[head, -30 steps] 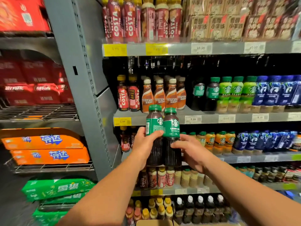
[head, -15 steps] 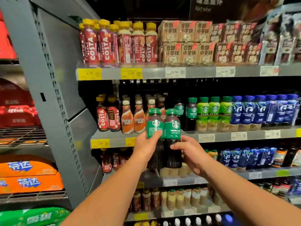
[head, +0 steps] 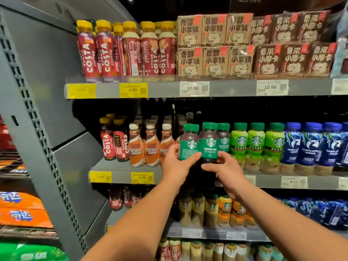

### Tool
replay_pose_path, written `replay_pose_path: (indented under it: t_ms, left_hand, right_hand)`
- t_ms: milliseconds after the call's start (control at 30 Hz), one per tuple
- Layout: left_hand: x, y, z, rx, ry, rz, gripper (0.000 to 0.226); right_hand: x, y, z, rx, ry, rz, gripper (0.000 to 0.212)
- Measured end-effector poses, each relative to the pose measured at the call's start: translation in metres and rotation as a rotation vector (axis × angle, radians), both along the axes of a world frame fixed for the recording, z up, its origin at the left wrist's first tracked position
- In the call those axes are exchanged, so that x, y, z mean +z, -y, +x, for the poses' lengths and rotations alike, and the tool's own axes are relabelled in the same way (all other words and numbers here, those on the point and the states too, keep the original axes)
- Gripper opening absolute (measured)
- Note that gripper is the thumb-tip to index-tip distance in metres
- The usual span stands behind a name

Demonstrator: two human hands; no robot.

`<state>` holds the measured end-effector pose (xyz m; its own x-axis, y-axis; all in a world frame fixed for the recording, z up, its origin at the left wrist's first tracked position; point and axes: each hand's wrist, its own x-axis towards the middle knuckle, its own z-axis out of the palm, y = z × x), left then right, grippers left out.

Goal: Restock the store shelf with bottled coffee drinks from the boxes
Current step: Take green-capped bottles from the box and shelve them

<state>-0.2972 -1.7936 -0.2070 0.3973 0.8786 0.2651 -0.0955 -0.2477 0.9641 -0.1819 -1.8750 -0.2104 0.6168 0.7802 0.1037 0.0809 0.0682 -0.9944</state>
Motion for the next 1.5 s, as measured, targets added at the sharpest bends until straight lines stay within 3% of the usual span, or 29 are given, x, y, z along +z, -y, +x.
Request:
replay_pose_path:
  t_ms: [400, 667, 967, 1500]
  left_hand:
    - [-0.013, -0.041, 0.039, 0.034, 0.070, 0.080, 0.037]
    - [-0.017, -0.053, 0.052, 0.123, 0.020, 0.076, 0.045]
    - [-0.015, -0.061, 0.059, 0.171, -0.035, 0.107, 0.031]
    - [-0.027, -0.070, 0.063, 0.218, -0.151, 0.165, 0.041]
  right_hand:
    - [-0.009, -0.040, 0.017, -0.177, 0.145, 0.080, 0.048]
    - [-0.019, -0.059, 0.018, -0.262, 0.173, 0.048, 0.050]
    - [-0.020, -0.076, 0.019, -0.352, 0.287, -0.003, 0.052]
    - [-0.038, -0.088, 0.014, -0.473, 0.346, -0.070, 0.047]
